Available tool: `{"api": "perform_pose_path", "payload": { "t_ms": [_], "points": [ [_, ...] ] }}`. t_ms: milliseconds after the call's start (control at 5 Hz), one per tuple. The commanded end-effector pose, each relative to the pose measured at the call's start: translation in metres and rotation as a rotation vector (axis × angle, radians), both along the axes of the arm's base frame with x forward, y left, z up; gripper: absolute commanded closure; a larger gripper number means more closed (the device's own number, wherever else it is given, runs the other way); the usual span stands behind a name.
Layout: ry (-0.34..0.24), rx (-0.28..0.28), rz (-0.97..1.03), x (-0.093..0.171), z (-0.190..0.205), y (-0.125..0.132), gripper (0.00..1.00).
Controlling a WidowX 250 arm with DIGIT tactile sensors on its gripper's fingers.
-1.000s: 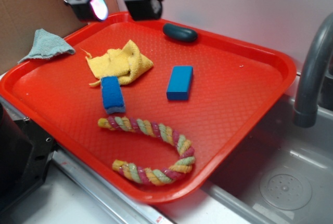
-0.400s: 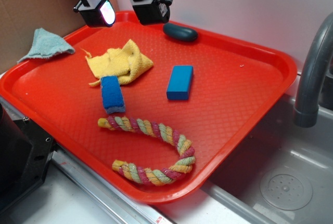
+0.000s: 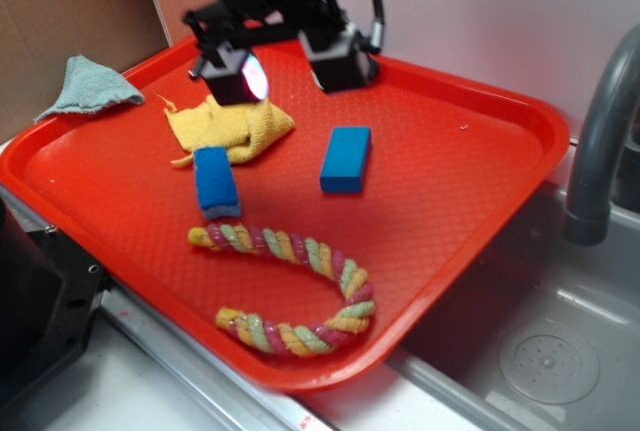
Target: Grab the blue block.
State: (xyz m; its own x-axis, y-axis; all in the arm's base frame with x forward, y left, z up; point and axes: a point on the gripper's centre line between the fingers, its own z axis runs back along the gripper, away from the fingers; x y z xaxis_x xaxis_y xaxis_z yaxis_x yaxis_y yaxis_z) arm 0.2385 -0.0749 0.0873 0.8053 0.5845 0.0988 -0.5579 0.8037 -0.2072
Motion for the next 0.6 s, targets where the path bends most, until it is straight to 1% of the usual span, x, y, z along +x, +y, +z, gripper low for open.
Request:
{"api": "perform_pose_path", "payload": {
  "t_ms": [0, 200, 400],
  "points": [
    [-0.01, -0.021, -0.004, 0.027, -0.029, -0.008, 0.0],
    [0.034, -0.014, -0.033, 0.044, -0.049, -0.01, 0.0],
    [0.117, 0.017, -0.048, 0.046, -0.063, -0.008, 0.0]
  ]
}}
